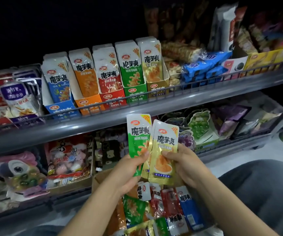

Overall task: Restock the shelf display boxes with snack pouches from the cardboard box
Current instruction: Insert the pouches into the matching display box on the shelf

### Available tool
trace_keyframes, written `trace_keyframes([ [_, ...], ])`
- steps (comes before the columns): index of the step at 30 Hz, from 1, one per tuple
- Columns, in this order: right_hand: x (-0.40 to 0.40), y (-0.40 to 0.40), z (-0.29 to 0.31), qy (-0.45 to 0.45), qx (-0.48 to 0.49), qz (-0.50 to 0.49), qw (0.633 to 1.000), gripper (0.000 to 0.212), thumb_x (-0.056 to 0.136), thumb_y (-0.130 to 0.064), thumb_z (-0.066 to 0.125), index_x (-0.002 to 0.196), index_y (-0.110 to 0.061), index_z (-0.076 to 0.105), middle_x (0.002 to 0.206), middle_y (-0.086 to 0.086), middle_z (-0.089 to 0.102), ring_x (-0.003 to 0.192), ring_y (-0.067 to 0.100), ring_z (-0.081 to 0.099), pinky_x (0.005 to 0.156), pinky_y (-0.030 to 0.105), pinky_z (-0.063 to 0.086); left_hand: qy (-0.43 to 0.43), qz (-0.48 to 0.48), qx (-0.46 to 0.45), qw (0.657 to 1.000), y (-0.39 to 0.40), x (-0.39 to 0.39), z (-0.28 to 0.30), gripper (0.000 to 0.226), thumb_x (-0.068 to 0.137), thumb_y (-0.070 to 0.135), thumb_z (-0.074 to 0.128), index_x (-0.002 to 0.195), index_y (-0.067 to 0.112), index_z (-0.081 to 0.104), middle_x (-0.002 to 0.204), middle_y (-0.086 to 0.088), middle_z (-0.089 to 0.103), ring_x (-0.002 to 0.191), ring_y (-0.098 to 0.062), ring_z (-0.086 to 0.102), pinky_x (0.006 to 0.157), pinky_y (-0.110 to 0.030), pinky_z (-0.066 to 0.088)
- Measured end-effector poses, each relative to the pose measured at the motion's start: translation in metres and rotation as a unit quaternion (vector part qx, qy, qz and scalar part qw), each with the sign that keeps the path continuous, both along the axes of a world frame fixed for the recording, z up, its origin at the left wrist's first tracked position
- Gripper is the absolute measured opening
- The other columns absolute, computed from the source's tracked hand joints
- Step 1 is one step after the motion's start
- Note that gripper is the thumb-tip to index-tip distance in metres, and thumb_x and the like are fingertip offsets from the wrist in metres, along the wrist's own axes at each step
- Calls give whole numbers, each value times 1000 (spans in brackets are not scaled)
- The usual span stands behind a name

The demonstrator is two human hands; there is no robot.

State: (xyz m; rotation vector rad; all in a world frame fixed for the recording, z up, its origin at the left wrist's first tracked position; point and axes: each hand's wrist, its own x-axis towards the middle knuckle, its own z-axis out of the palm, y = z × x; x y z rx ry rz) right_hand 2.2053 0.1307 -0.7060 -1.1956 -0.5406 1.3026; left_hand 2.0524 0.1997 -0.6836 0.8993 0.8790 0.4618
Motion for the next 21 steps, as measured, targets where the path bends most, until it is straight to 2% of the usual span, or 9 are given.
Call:
trace_keyframes([
  [1, 0, 6, 6, 1, 5, -12, 1000, 23, 90, 4, 53, 112, 1, 55, 105, 20, 69, 87, 30, 68, 78, 43, 55, -11, -1, 4, 1000, 4, 1, 4, 33, 77, 15, 65, 108, 9, 64, 102, -10, 72, 98, -25, 65, 91, -43, 50],
  [4, 1, 27, 21, -21, 24, -49, 998, 27, 89, 5, 54, 116, 3, 52, 107, 20, 68, 91, 31, 68, 84, 44, 54, 4, -11, 96, 995, 14, 3, 14, 20, 82, 2, 62, 101, 8, 65, 96, -10, 73, 88, -23, 68, 81, -35, 54],
  [6, 0, 39, 34, -35, 31, -60, 997, 25, 89, 4, 55, 113, 0, 51, 109, 20, 67, 93, 30, 67, 84, 46, 54, 14, 3, 157, 988, 17, 4, 21, 22, 80, -5, 64, 97, 10, 67, 93, -8, 74, 87, -22, 69, 85, -35, 53],
  [10, -4, 62, 63, -64, 57, -26, 996, 30, 87, 4, 58, 116, 1, 51, 110, 20, 67, 96, 32, 66, 86, 48, 53, 17, 53, 243, 969, 30, 0, 37, 28, 79, -6, 67, 92, 18, 69, 92, -1, 75, 90, -19, 70, 88, -37, 51],
  [15, 9, 90, 104, -136, 56, 25, 989, 32, 88, 1, 59, 119, -6, 54, 107, 13, 68, 85, 22, 65, 69, 29, 51, 21, 83, 265, 960, 52, -9, 50, 30, 79, -9, 67, 88, 20, 68, 87, 4, 75, 85, -12, 70, 82, -31, 49],
  [18, 19, 109, 125, -249, 41, 49, 966, 34, 85, 5, 59, 117, -6, 56, 107, 14, 68, 83, 22, 62, 70, 34, 50, 14, 90, 253, 963, 63, -10, 56, 26, 80, -6, 67, 90, 18, 68, 89, 2, 75, 87, -14, 70, 86, -33, 51],
  [21, 30, 126, 146, -301, 61, 22, 951, 36, 86, 6, 59, 118, -8, 54, 106, 9, 68, 89, 20, 65, 71, 31, 53, -5, 93, 243, 966, 72, -4, 62, 17, 89, 4, 61, 102, 13, 67, 97, -6, 74, 91, -23, 71, 86, -42, 55],
])
